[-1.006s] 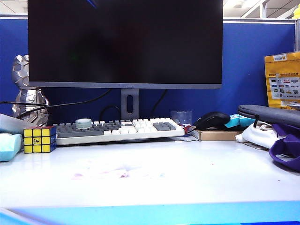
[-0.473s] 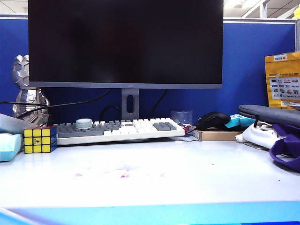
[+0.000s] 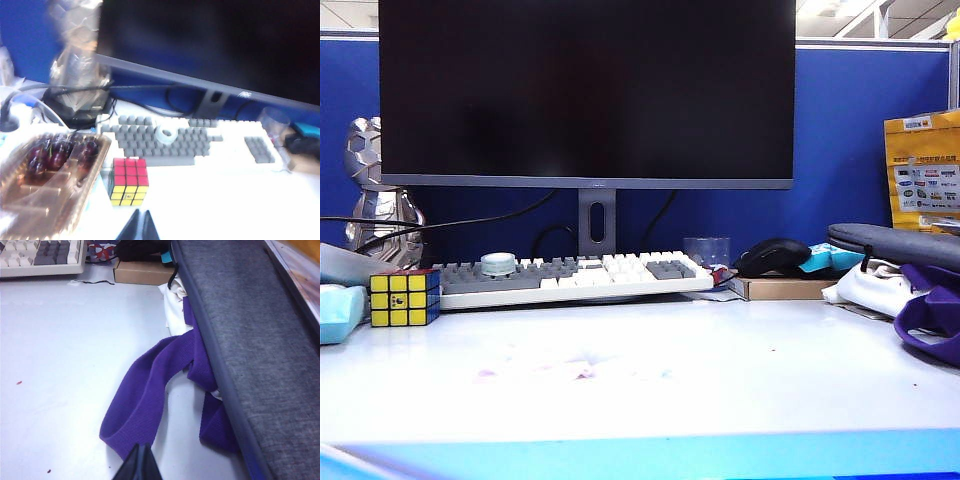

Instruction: Use the wet wipes on the table to wipe the cherry juice off the table, then put the wipes back on the table.

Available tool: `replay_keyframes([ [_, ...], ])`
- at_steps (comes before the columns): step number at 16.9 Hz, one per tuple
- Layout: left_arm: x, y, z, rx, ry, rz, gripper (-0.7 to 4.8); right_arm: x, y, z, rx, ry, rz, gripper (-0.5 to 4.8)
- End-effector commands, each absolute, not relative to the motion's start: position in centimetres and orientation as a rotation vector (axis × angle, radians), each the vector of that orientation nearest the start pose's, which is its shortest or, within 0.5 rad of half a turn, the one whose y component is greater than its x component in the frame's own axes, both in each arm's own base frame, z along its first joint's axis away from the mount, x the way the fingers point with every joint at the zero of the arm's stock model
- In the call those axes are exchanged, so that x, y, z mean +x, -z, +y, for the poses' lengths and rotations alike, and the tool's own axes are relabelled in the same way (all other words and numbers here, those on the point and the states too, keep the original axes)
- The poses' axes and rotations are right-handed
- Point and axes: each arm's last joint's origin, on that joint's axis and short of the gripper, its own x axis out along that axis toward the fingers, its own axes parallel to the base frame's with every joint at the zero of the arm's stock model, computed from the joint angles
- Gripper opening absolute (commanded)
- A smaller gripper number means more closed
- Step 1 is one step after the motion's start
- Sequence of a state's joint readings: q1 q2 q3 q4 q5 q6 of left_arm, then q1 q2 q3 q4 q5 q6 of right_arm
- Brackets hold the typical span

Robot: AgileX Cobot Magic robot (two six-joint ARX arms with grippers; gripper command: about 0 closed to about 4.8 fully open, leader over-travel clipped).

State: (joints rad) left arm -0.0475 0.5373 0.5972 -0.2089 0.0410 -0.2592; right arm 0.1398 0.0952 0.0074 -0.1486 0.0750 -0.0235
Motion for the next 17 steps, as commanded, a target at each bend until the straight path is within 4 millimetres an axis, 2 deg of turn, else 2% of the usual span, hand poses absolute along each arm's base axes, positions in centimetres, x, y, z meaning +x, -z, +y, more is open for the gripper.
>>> replay_keyframes([
  [1,11.4,-26.8,0.0,-0.332,0.046,0.084,-0.06,10.0,-14.5,1.2,-0.047,-0.067,0.225,-0.01],
  [2,11.0,-24.5,0.0,-0.332,0.042,0.095,-0.06,10.0,-14.5,1.2,-0.047,-0.066,0.226,-0.01],
  [11,10.0,-14.5,-0.6,-0.249,0.131,0.246,-0.05,10.0,-14.5,1.2,-0.047,-0.067,0.226,-0.01],
  [17,9.5,-15.0,-1.3,-0.196,0.218,0.177,-0.03,10.0,-14.5,1.2,-0.047,-0.067,0.225,-0.01],
])
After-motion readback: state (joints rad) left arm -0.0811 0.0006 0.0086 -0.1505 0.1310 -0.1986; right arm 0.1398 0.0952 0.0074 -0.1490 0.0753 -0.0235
